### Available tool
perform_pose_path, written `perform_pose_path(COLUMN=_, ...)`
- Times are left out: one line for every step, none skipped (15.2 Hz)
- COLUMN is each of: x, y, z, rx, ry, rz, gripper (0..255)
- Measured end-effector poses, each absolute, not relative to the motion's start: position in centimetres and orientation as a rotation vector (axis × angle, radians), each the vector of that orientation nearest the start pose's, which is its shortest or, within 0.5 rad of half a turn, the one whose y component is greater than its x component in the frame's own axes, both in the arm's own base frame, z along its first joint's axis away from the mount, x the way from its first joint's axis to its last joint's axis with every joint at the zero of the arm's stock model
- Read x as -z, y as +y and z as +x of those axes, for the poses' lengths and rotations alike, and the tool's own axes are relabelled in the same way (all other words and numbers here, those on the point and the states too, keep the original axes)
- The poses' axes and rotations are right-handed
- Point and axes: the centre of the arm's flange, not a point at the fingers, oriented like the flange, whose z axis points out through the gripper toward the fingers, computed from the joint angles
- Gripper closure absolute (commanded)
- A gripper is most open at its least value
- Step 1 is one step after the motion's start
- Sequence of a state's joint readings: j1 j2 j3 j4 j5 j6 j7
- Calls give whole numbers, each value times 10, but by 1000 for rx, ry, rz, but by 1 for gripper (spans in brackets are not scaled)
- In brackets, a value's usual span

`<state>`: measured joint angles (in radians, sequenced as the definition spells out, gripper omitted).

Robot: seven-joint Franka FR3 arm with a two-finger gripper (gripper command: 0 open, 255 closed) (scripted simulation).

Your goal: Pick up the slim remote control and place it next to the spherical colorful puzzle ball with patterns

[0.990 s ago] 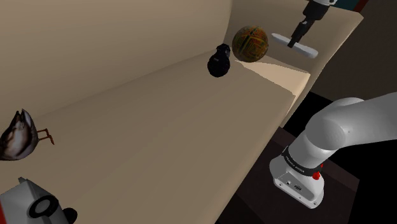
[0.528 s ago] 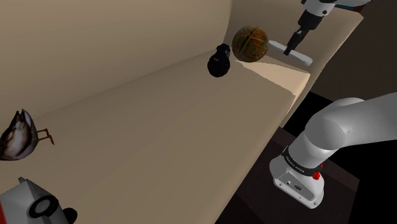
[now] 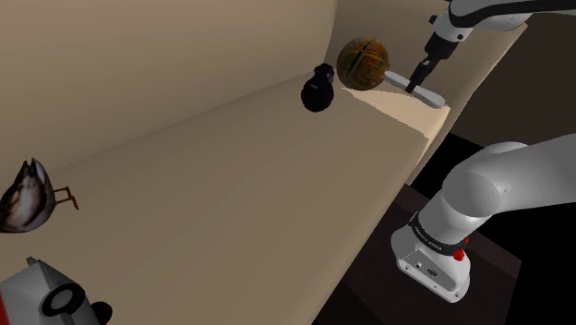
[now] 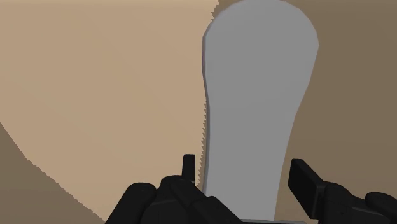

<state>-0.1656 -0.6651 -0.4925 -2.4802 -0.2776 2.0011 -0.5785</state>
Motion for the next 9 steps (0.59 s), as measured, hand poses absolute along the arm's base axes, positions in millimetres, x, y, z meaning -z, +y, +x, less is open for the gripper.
perform_pose_path(x=-493, y=-261, z=285, rx=216, ry=-149, rz=-3175, gripper=255)
perform_pose_path(x=-489, y=-261, z=285, rx=216, ry=-149, rz=-3175, gripper=255)
perform_pose_path(x=-484, y=-261, z=286, rx=216, ry=-149, rz=-3175, gripper=255)
perform_pose_path(x=-478, y=-261, z=285, rx=216, ry=-149, rz=-3175, gripper=255)
perform_pose_path(x=-473, y=-260, z=286, rx=216, ry=-149, rz=-3175, gripper=255)
perform_pose_path(x=-468, y=-260, z=286, rx=216, ry=-149, rz=-3175, gripper=255)
perform_pose_path(x=-462, y=-259, z=286, rx=216, ry=-149, rz=-3175, gripper=255)
perform_pose_path(x=-457, y=-260, z=286, rx=216, ry=-149, rz=-3175, gripper=255)
perform_pose_path(x=-451, y=-260, z=285, rx=216, ry=-149, rz=-3175, gripper=255)
